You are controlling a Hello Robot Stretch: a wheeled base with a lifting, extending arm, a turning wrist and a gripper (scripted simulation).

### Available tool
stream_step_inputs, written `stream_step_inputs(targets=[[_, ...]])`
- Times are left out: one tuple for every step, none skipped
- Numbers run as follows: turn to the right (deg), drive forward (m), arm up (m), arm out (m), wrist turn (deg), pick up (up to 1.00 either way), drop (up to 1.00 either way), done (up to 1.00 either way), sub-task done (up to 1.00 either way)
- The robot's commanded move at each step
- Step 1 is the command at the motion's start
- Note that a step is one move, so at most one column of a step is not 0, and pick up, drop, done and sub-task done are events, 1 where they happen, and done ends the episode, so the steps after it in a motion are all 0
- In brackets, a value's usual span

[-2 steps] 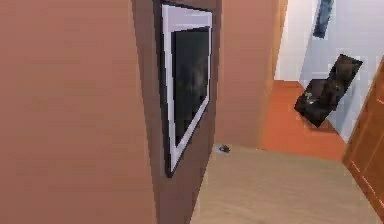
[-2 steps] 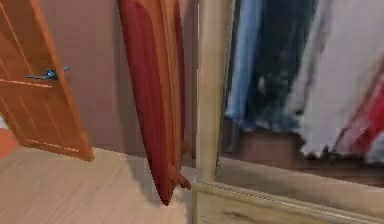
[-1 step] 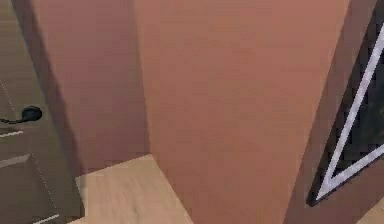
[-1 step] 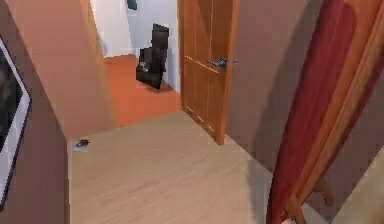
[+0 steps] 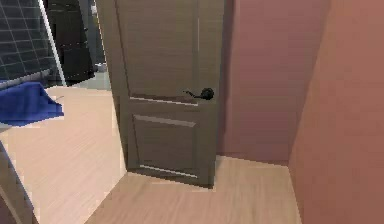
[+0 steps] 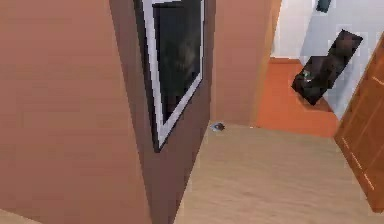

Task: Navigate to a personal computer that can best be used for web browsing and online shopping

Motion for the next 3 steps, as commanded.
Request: stream_step_inputs(targets=[[-24.0,0.0,0.0,0.0,0.0,0.0,0.0,0.0,0.0],[0.0,1.0,0.0,0.0,0.0,0.0,0.0,0.0,0.0],[-3.0,0.0,0.0,0.0,0.0,0.0,0.0,0.0,0.0]])
